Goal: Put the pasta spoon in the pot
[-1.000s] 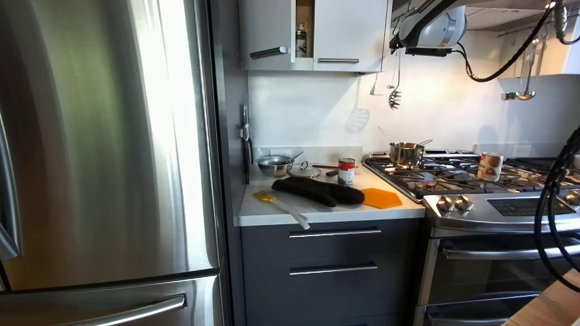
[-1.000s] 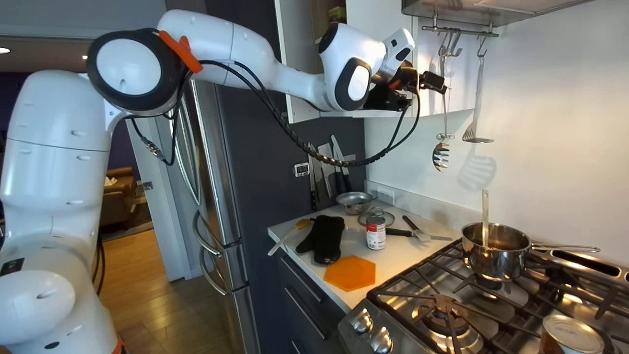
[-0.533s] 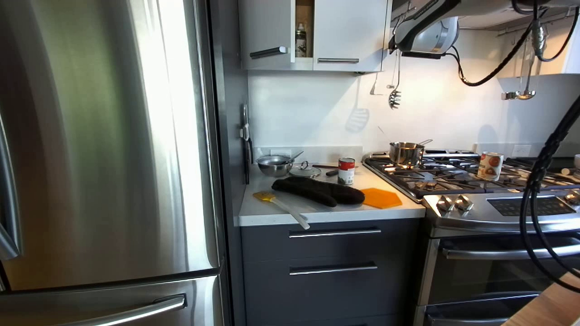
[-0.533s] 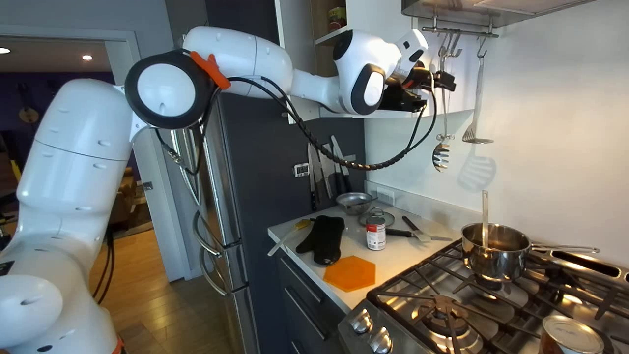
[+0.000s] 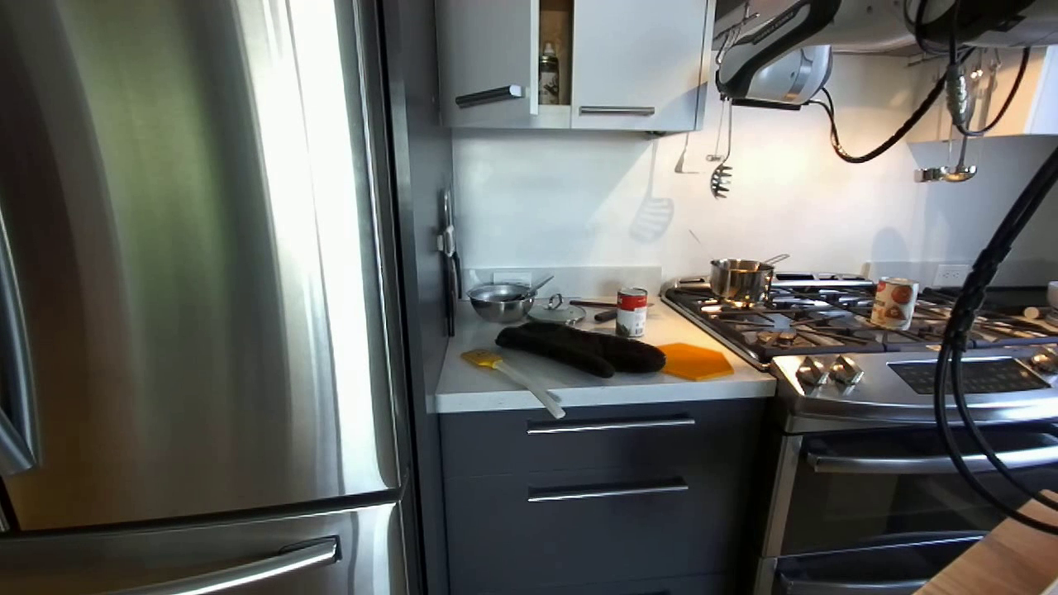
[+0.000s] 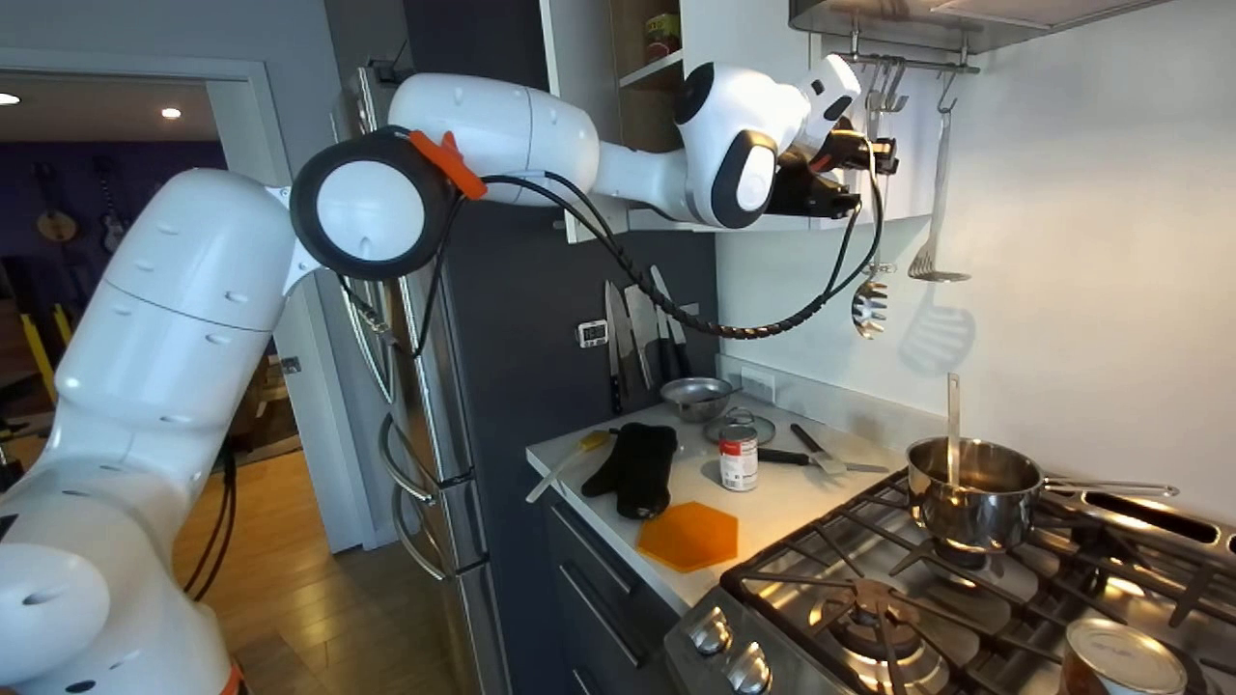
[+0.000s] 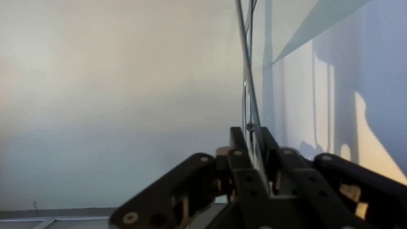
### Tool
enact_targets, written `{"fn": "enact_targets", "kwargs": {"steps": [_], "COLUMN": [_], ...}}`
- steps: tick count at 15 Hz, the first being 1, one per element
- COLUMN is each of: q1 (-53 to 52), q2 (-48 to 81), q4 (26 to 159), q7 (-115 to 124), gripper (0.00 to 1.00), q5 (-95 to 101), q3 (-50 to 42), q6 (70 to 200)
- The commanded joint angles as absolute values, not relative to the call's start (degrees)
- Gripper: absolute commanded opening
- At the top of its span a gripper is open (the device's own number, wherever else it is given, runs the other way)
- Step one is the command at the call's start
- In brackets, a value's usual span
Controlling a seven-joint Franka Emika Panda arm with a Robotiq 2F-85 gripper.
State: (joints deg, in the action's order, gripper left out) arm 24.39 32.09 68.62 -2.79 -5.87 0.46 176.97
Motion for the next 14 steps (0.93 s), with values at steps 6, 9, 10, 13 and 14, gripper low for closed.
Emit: {"fn": "enact_targets", "kwargs": {"steps": [6,9,10,13,14], "q1": [25.4,25.4,25.1,25.2,25.4], "q2": [34.5,33.6,33.2,32.4,32.1], "q4": [65.0,66.1,66.5,67.4,67.7], "q7": [-5.1,-5.4,-5.3,-5.9,-6.4], "gripper": [0.45,0.47,0.48,0.57,0.57], "q5": [-5.3,-5.2,-5.1,-5.0,-5.2], "q3": [1.4,1.3,0.8,0.8,1.3], "q6": [176.0,175.0,174.5,173.7,173.1]}}
